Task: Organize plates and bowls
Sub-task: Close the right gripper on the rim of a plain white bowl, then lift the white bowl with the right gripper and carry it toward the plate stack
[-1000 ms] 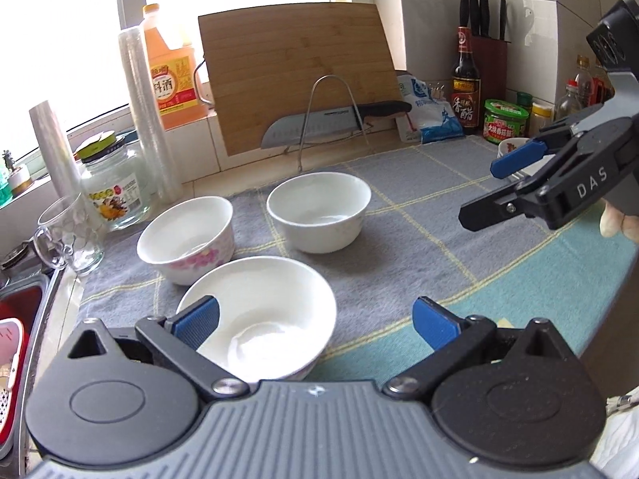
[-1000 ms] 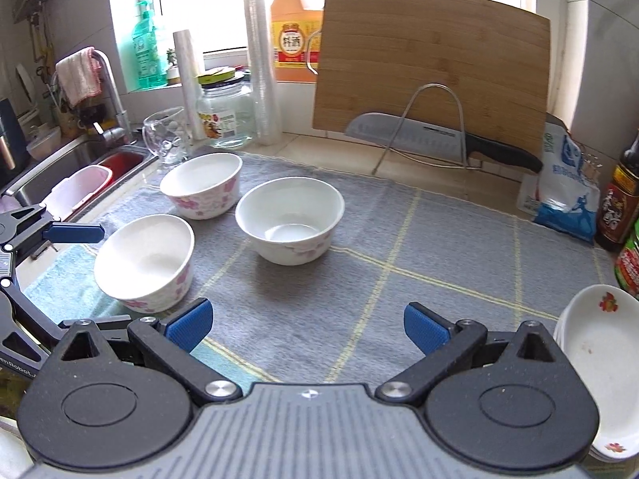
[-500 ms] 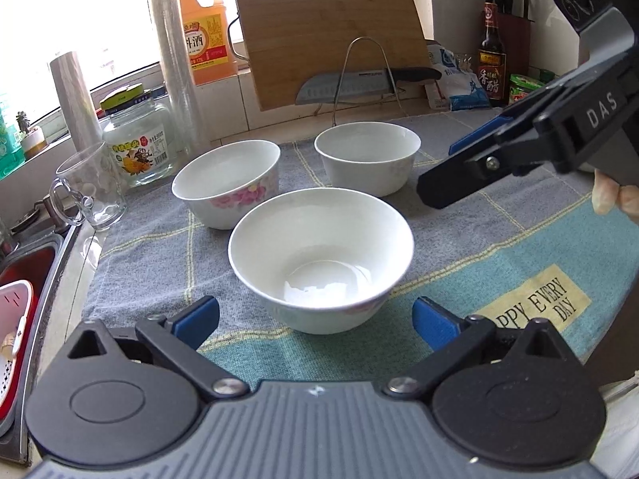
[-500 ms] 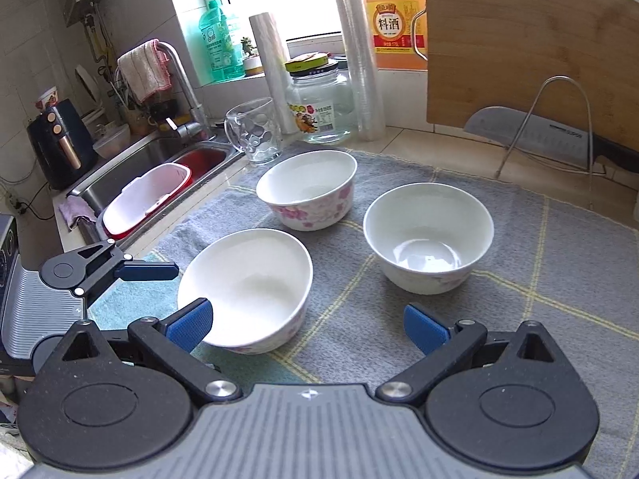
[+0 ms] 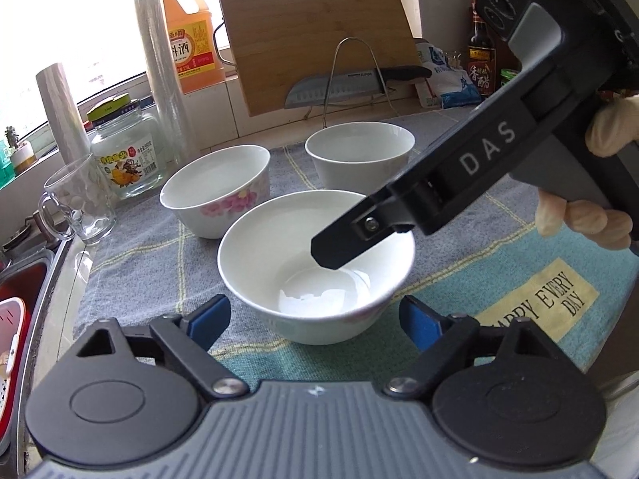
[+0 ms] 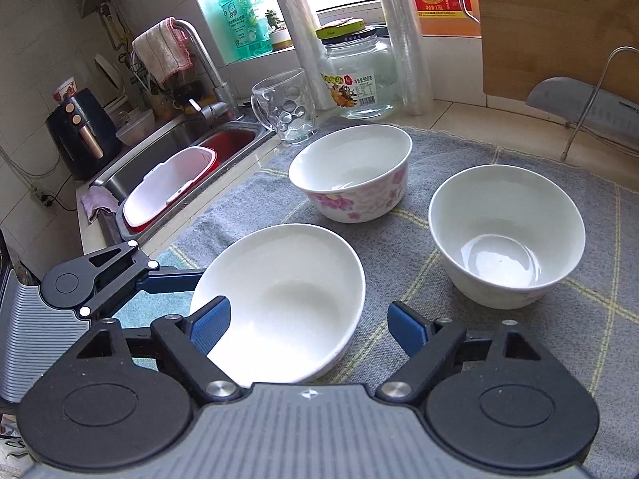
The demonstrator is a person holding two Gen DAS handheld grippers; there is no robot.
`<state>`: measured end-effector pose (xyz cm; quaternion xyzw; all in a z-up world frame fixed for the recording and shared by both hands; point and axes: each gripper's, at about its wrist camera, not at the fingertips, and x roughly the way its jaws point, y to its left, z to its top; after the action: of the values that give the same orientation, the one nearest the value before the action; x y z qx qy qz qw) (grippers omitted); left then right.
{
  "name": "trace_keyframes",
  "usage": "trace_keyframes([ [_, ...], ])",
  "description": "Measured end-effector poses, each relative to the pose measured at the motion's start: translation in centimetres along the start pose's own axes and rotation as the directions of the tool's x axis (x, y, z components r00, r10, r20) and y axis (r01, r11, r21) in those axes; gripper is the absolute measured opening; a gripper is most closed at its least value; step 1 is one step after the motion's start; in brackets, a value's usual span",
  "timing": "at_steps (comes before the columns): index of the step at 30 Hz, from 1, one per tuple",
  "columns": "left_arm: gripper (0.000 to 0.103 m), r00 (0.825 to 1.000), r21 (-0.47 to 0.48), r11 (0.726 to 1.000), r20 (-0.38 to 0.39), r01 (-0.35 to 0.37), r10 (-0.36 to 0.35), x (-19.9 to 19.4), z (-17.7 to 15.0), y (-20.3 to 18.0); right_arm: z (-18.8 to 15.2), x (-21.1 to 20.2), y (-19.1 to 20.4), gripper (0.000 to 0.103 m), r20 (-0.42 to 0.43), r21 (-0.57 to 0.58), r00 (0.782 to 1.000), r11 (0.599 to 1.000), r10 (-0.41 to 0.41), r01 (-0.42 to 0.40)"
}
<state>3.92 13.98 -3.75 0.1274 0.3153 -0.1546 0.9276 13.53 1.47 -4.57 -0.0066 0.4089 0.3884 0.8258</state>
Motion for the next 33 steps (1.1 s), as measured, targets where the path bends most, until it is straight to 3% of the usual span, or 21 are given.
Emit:
trace_keyframes([
  [18,0.088,1.000,0.009,1.000,0.008,0.029,-0.029,0.2,0.3,0.2,1.1,1.3,0.1,0.079,-0.006,-0.019,0.999,0.999,0.038,-0.038],
  [33,0.087,0.997,0.033,0.997,-0.008,0.076,-0.076,-0.6,1.5,-1.2,0.4,-1.4,-0.3,0.078,-0.010,0.001,1.000,1.000,0.026,-0.026],
])
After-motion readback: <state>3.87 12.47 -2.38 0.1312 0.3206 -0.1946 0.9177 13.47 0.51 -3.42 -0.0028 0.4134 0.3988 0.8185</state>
